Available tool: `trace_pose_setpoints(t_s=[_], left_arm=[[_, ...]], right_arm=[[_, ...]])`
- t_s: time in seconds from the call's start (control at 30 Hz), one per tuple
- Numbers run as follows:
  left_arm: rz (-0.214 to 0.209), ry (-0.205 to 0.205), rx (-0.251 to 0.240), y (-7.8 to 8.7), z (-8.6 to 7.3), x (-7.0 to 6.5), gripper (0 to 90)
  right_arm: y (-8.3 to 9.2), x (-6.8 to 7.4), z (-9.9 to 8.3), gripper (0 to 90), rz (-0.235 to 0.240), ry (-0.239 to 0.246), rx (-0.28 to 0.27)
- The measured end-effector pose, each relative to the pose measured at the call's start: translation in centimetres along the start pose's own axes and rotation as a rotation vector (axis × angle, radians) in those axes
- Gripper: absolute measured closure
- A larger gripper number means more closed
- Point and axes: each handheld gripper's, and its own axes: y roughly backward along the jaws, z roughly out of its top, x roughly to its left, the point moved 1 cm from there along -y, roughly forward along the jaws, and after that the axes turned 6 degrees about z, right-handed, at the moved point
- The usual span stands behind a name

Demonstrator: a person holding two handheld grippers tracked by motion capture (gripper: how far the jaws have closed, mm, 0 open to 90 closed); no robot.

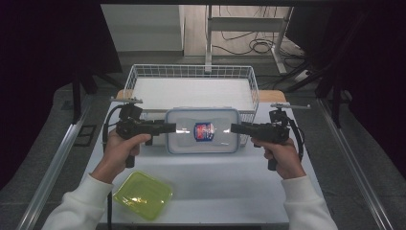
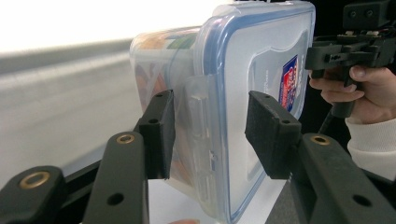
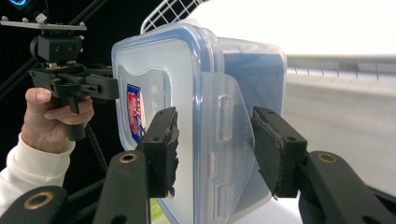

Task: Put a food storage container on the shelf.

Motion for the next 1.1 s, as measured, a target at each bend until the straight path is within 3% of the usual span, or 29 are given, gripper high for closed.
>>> trace_pose_setpoints(t_s=[0.23,0.47,0.6,0.93,1.1], left_arm=[[-0.007,-0.008,-0.04,1.2,2.6,0.9,53.9],[-0.014,-0.006,-0.048,1.6,4.6,2.3,54.0],[-0.02,-0.002,-0.048,1.5,6.0,3.3,54.1],[-0.018,0.009,-0.042,0.6,8.7,5.1,54.1],[-0.025,0.042,-0.052,0.0,9.7,6.3,54.4]], right_arm=[[-0.8,1.2,3.6,51.3,-0.011,0.047,-0.009],[-1.9,1.4,5.7,51.2,-0.02,0.069,-0.006],[-2.8,1.0,7.4,51.1,-0.023,0.067,-0.004],[-4.1,-0.7,9.5,50.8,-0.031,0.037,0.003],[-4.8,-1.8,10.4,50.5,-0.028,0.012,-0.001]])
